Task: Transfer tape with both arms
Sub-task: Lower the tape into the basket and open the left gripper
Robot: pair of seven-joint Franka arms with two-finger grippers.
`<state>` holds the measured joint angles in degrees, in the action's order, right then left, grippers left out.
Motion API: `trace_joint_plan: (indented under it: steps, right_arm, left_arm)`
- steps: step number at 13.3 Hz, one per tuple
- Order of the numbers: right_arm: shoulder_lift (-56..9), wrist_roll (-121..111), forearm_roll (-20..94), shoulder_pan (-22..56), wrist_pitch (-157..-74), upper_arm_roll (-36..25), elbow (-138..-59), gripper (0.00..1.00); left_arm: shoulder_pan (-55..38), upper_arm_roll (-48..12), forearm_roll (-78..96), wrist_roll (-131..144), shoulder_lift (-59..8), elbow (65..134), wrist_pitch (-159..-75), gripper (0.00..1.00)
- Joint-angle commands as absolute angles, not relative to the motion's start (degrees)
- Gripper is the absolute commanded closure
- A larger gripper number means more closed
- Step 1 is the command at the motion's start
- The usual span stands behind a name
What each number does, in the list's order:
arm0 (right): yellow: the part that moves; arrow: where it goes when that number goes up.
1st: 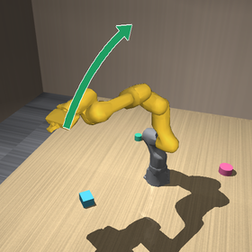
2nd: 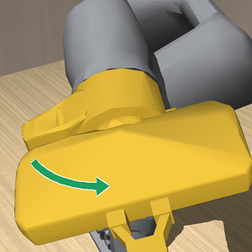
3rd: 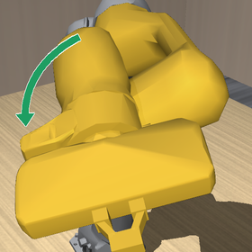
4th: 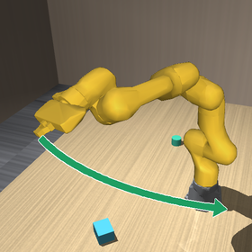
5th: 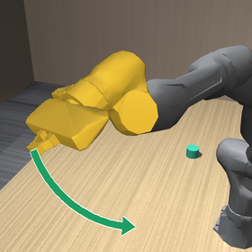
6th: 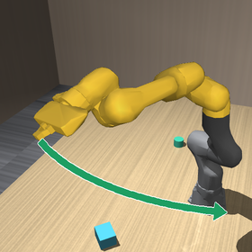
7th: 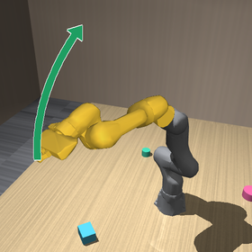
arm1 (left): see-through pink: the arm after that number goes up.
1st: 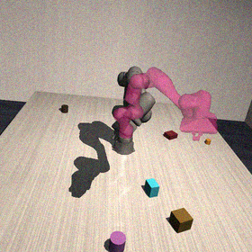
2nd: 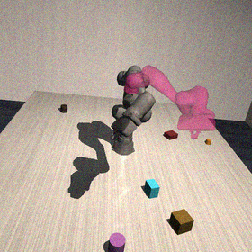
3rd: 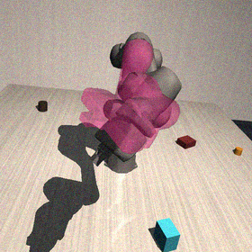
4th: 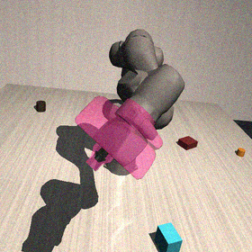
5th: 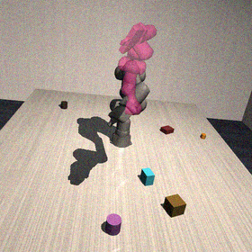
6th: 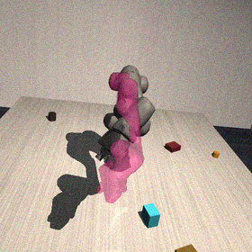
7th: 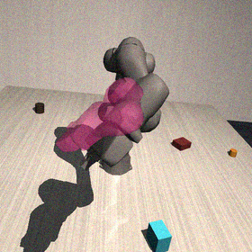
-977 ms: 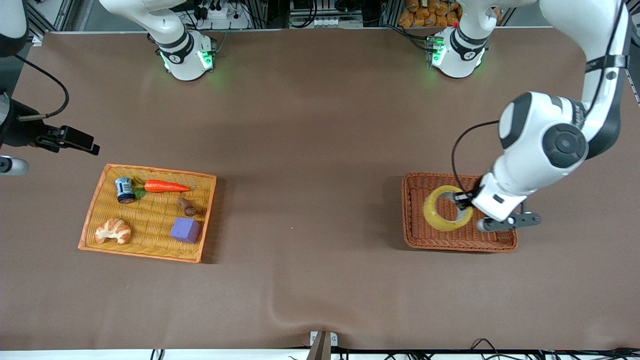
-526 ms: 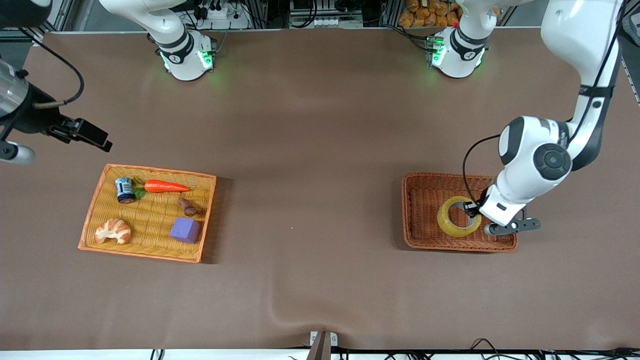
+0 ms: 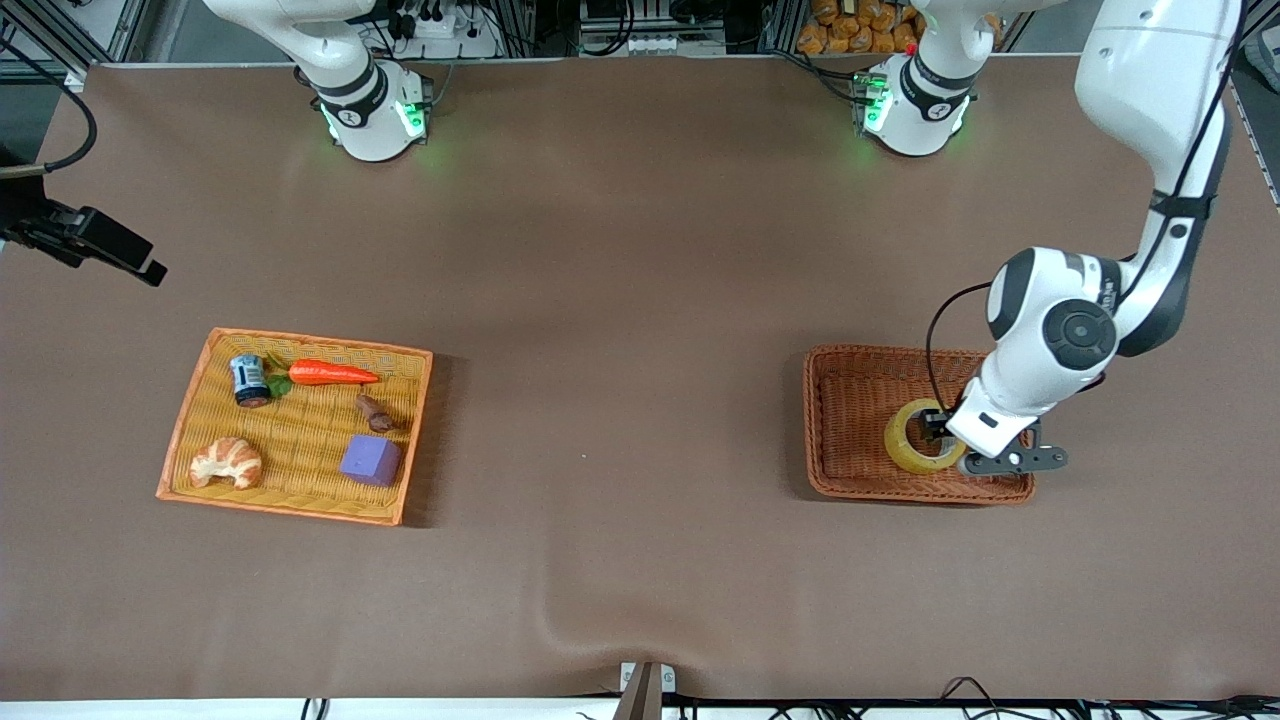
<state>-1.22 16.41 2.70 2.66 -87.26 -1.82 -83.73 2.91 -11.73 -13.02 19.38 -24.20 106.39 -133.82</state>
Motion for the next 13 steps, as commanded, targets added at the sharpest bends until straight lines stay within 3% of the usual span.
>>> trace_joint_plan:
  steps: [1,4,10,13]
  right_arm:
    - [1.3,15.8,0.1,0.6,-88.4,-0.1,-86.0,0.0]
    - [1.4,12.9,-0.6,0.3,-88.5,-0.6,-86.0,0.0]
    - [1.6,1.4,-0.4,-2.5,-83.3,-0.7,-86.1,0.0]
    - [2.1,-3.8,-0.4,-1.8,-83.3,-1.5,-86.1,0.0]
  left_arm:
    - [3.2,-12.7,-14.5,19.5,-18.2,99.4,-120.6,0.0]
    - [3.4,-14.5,-12.9,19.0,-15.1,88.3,-104.4,0.0]
    - [3.5,-13.7,-6.3,16.8,-3.3,87.5,-94.8,0.0]
    - [-0.4,-8.9,-5.5,13.0,-0.8,87.5,-87.5,0.0]
